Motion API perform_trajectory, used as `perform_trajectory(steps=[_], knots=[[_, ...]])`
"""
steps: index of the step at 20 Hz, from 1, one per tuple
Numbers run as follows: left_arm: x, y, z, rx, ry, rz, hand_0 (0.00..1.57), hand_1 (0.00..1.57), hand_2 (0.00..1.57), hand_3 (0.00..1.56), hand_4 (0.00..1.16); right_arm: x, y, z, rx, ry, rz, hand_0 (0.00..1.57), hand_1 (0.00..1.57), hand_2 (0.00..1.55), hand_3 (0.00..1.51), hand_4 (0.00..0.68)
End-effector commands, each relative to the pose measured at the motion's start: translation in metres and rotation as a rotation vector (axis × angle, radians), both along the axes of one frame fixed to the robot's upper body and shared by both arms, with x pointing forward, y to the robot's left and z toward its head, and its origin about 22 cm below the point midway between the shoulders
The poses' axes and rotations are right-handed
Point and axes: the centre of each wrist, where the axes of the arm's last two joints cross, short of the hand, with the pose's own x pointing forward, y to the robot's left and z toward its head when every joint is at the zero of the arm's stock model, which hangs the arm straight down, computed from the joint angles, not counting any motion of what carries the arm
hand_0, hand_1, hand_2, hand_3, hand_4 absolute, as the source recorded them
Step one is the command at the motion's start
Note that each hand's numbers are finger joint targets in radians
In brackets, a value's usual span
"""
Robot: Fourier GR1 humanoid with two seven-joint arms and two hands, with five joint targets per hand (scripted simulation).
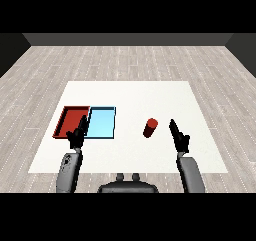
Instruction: Pick the red can and put it in the red box
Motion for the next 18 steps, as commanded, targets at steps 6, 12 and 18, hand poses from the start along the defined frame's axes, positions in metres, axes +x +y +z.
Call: perform_trajectory(steps=[6,12,18], knots=[[-0.007,-0.006,-0.011,0.018,0.019,-0.040,0.00,0.00,0.00,0.00,0.00,0.015,-0.096,0.012,0.060,-0.047,-0.025,0.00,0.00,0.00,0.00,0.000],[0.000,-0.012,-0.009,-0.083,-0.421,-0.070,0.00,0.00,0.00,0.00,0.00,0.011,-0.095,0.008,0.135,-0.371,0.040,0.00,0.00,0.00,0.00,0.000],[-0.009,-0.008,0.001,-0.066,-0.448,-0.060,0.00,0.00,0.00,0.00,0.00,0.040,-0.083,-0.002,0.142,-0.406,0.052,0.00,0.00,0.00,0.00,0.000]])
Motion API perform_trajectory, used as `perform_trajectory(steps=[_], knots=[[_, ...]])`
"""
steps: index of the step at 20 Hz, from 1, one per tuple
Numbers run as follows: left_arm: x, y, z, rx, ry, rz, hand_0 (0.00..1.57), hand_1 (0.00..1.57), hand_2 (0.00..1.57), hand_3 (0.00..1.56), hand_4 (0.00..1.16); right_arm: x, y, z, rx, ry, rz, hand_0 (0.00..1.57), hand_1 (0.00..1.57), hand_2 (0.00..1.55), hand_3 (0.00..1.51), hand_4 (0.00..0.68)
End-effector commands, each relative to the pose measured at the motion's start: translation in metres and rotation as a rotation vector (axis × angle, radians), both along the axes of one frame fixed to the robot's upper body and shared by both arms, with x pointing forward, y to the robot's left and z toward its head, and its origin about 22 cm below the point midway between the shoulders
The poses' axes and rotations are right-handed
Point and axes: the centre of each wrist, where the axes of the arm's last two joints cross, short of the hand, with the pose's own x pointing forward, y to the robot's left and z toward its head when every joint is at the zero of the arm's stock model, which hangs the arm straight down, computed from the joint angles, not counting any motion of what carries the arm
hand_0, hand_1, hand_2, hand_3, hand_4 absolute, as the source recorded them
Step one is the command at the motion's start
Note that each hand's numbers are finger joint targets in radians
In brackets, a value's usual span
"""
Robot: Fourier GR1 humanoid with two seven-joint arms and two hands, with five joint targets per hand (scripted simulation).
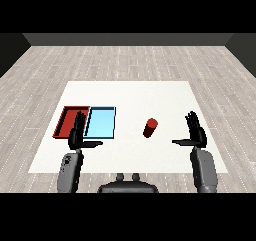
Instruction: Pick the red can and put it in the red box
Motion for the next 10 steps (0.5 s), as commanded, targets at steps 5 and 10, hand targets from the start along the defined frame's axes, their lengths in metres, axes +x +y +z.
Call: perform_trajectory(steps=[5,10], knots=[[0.021,-0.023,-0.014,-0.020,-0.034,0.001,0.00,0.00,0.00,0.00,0.00,0.008,0.003,0.000,-0.001,0.004,0.022,0.00,0.00,0.00,0.00,0.000],[-0.012,-0.002,0.002,-0.041,-0.021,-0.028,0.00,0.00,0.00,0.00,0.00,0.018,0.000,-0.009,0.005,0.022,0.040,0.00,0.00,0.00,0.00,0.000]])
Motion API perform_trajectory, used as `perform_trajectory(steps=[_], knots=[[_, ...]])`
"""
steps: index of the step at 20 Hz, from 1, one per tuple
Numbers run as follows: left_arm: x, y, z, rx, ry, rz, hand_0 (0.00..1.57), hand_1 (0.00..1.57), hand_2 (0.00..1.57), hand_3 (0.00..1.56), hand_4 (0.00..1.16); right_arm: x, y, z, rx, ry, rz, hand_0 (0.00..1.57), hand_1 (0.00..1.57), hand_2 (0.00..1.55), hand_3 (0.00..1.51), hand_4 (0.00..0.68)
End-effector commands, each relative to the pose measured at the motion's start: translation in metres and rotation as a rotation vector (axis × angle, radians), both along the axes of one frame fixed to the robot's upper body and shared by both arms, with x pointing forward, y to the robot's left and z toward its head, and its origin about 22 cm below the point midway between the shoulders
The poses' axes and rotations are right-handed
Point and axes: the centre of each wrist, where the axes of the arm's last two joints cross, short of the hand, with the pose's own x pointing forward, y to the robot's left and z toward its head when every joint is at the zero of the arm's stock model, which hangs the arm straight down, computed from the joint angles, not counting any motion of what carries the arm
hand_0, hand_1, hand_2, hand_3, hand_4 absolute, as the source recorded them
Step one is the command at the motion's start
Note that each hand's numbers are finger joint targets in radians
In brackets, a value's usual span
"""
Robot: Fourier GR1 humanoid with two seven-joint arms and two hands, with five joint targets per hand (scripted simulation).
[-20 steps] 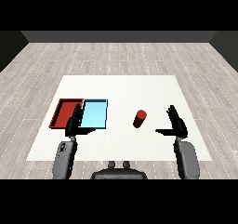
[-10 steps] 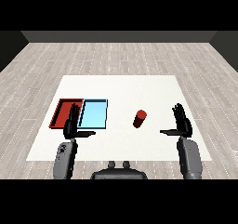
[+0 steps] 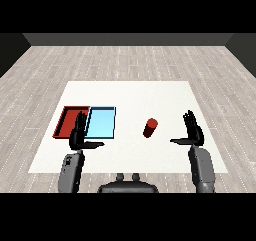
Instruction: Pick the red can and put it in the red box
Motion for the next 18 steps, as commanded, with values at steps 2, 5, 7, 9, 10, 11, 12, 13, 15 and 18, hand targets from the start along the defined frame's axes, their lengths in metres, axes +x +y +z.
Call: perform_trajectory(steps=[2,5,7,9,10,11,12,13,15,18], knots=[[0.003,0.011,0.007,-0.011,-0.002,-0.015,0.00,0.00,0.00,0.00,0.00,0.001,-0.001,0.007,0.041,0.036,0.037,0.00,0.00,0.00,0.00,0.000],[-0.002,0.001,-0.005,-0.037,-0.015,-0.004,0.00,0.00,0.00,0.00,0.00,0.020,0.020,0.005,0.054,0.065,0.028,0.00,0.00,0.00,0.00,0.000],[0.002,0.007,0.004,-0.022,-0.006,-0.016,0.00,0.00,0.00,0.00,0.00,0.004,0.022,-0.009,0.052,0.063,0.020,0.00,0.00,0.00,0.00,0.000],[-0.004,0.003,0.010,-0.028,-0.011,-0.002,0.00,0.00,0.00,0.00,0.00,0.027,0.043,-0.004,0.070,0.080,0.055,0.00,0.00,0.00,0.00,0.000],[-0.007,0.005,-0.002,-0.027,-0.023,0.004,0.00,0.00,0.00,0.00,0.00,0.035,0.028,-0.005,0.081,0.095,0.055,0.00,0.00,0.00,0.00,0.000],[0.005,0.010,-0.004,-0.035,-0.037,0.027,0.00,0.00,0.00,0.00,0.00,0.031,0.021,-0.012,0.075,0.106,0.076,0.00,0.00,0.00,0.00,0.000],[-0.006,0.002,0.007,-0.042,-0.022,0.001,0.00,0.00,0.00,0.00,0.00,0.026,0.031,-0.023,0.074,0.106,0.045,0.00,0.00,0.00,0.00,0.000],[0.007,0.011,-0.007,-0.042,-0.018,0.003,0.00,0.00,0.00,0.00,0.00,0.030,0.049,-0.033,0.078,0.137,0.057,0.00,0.00,0.00,0.00,0.000],[0.009,0.001,0.005,-0.025,-0.015,-0.008,0.00,0.00,0.00,0.00,0.00,0.025,0.036,-0.024,0.092,0.101,0.050,0.00,0.00,0.00,0.00,0.000],[0.000,0.016,0.013,-0.022,-0.013,-0.008,0.00,0.00,0.00,0.00,0.00,0.025,0.063,-0.028,0.103,0.142,0.081,0.00,0.00,0.00,0.00,0.000]])
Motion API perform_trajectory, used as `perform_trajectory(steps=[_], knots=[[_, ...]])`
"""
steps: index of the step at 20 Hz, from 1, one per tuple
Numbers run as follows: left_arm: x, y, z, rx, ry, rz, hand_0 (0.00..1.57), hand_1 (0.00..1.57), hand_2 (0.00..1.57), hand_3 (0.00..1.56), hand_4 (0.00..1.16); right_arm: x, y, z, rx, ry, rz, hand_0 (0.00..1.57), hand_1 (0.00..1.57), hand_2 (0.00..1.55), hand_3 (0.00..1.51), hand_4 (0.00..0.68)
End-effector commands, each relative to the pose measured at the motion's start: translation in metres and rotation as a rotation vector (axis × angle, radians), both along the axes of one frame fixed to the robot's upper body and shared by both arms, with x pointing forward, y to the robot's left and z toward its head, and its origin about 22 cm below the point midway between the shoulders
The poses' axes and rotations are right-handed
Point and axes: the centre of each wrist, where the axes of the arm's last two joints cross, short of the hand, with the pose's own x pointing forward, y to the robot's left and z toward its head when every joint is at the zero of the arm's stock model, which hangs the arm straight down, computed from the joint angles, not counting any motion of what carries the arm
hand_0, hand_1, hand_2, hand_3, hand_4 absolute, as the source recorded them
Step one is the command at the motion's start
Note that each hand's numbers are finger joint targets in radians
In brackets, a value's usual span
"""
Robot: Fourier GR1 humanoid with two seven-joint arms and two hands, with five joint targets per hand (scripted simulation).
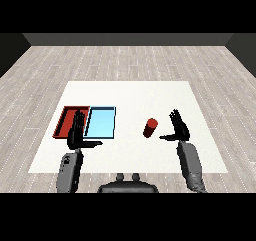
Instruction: Pick the red can and put it in the red box
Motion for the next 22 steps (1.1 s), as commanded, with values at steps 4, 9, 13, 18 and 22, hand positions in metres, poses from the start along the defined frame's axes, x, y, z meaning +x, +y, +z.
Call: perform_trajectory(steps=[4,9,13,18,22], knots=[[-0.012,0.000,0.003,-0.017,-0.006,0.006,0.00,0.00,0.00,0.00,0.00,0.006,0.043,-0.029,0.037,0.029,0.035,0.00,0.00,0.00,0.00,0.000],[-0.008,-0.010,0.008,-0.024,0.020,-0.005,0.00,0.00,0.00,0.00,0.00,0.011,0.039,-0.024,0.068,0.062,0.054,0.00,0.00,0.00,0.00,0.000],[0.003,0.012,0.005,-0.014,-0.008,0.024,0.00,0.00,0.00,0.00,0.00,0.006,0.049,-0.034,0.085,0.080,0.075,0.00,0.00,0.00,0.00,0.000],[0.016,0.012,0.011,-0.016,-0.022,0.022,0.00,0.00,0.00,0.00,0.00,0.023,0.047,-0.031,0.073,0.089,0.056,0.00,0.00,0.00,0.00,0.000],[-0.004,-0.005,0.001,-0.014,-0.003,0.021,0.00,0.00,0.00,0.00,0.00,0.021,0.061,-0.044,0.078,0.103,0.089,0.00,0.00,0.00,0.00,0.000]])
